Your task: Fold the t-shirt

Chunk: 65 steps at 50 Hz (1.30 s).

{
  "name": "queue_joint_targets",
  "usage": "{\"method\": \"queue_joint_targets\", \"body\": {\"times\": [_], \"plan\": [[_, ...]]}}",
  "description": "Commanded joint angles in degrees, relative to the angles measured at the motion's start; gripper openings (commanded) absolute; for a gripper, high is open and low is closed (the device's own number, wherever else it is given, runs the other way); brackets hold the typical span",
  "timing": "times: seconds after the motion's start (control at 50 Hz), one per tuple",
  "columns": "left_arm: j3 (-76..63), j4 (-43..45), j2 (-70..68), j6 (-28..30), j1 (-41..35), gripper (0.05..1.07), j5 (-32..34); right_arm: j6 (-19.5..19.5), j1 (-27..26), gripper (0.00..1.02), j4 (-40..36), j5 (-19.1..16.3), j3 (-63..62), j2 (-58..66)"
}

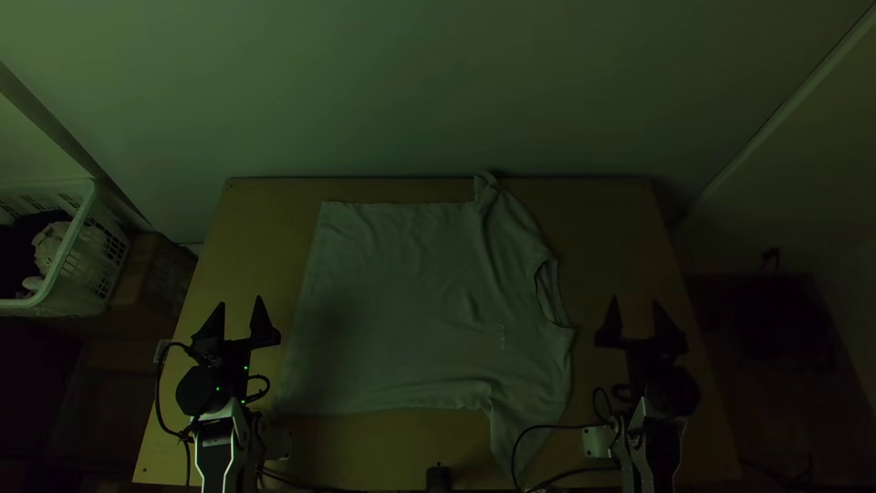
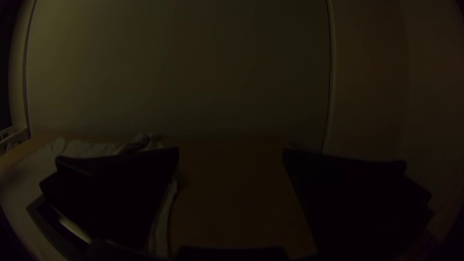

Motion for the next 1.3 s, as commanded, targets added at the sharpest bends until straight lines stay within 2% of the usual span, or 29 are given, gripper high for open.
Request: {"method": "queue_joint_targets", "body": {"times": [0.0,0.28,0.46,0.6,0.9,1.28], "plan": [[-2.5,-1.4,-0.4,-2.1,-0.2,1.03,0.6,0.7,0.3,0.98,-1.2,0.3,-0.8,-0.2],[-1.7,5.8,-0.4,-3.6,0.8,1.03,0.1,1.2,0.3,0.98,1.3,0.2,0.8,-0.3],[1.4,5.0,-0.3,-3.8,-0.4,1.03,0.4,0.7,0.3,0.98,3.3,0.2,3.8,0.0],[4.7,5.1,1.5,-6.3,-0.3,1.03,0.4,-1.0,0.7,0.98,5.8,0.2,5.8,2.5],[16.3,6.5,18.1,-9.5,-0.3,1.03,0.4,-2.0,0.8,0.98,12.6,0.3,13.1,17.1],[33.3,8.8,37.7,-8.8,-1.0,1.03,0.6,-2.2,1.2,0.98,13.5,0.2,29.7,38.2]]}}
